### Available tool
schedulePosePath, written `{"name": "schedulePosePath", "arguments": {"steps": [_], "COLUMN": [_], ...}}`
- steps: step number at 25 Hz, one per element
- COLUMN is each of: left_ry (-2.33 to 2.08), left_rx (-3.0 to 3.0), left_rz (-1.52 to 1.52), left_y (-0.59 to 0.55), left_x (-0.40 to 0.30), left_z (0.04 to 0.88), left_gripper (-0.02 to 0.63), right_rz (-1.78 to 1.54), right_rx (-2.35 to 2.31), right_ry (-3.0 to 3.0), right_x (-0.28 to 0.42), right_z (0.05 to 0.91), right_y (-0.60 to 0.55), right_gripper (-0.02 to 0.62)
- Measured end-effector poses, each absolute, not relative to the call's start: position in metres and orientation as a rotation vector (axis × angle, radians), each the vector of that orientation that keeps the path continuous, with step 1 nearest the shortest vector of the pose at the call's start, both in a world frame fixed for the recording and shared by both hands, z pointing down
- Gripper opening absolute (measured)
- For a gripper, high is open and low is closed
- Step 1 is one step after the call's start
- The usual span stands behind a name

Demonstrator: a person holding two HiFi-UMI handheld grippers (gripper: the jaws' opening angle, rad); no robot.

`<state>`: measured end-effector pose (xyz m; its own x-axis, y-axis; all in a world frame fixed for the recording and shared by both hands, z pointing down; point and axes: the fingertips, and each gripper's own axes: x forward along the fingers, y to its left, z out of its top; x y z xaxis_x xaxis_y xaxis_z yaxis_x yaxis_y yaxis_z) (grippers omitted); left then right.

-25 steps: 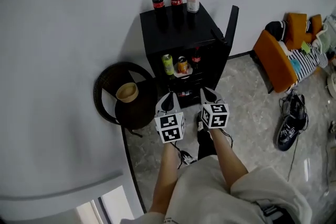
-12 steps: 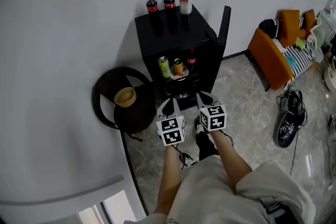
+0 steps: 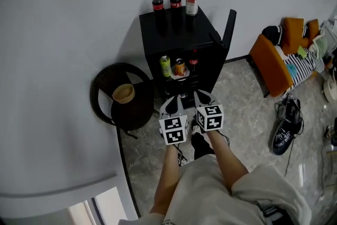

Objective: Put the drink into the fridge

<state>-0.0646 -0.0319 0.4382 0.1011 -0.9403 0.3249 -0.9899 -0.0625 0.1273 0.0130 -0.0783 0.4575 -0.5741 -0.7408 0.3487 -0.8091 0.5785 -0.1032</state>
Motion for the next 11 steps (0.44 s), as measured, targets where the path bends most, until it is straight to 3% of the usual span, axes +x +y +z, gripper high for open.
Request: {"name": "schedulePosePath", "arguments": {"steps": [11], "left_ry": [-1.907], "left_rx": [1.991], "left_rz": [0.164], "left_y": [-0.031], "left_x": [-0.08], "left_z": [0.453], "left_gripper": [0.009], "right_rz": [0.373], "right_rx": [1.254], "right_ry": [-2.54], "right_x": [0.002], "right_z": [0.466], "right_y": [-0.073], "right_gripper": [0.005]}}
